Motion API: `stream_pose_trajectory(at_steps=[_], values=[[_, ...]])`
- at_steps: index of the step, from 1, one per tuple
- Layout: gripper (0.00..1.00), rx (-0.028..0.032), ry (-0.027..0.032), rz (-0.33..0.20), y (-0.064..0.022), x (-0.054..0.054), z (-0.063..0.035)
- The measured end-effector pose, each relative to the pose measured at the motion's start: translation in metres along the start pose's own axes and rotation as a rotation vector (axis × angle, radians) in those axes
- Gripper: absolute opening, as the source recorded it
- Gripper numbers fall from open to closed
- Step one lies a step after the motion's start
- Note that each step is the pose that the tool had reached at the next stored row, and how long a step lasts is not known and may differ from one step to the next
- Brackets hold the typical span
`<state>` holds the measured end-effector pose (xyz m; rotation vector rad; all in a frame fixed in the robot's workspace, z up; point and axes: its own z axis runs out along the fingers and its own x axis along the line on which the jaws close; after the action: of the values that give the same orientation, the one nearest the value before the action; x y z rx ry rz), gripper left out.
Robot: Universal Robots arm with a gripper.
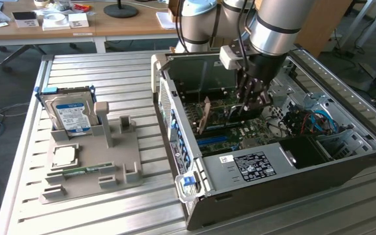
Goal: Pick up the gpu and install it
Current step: 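Insert the gpu into the slot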
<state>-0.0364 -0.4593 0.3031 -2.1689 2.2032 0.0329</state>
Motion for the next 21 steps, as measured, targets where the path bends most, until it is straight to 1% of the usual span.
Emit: stream_pose_trajectory(at_steps=[21], values=[[0.27,0.0005,0.0001,0.0,0.0001,0.0001,0.0019]])
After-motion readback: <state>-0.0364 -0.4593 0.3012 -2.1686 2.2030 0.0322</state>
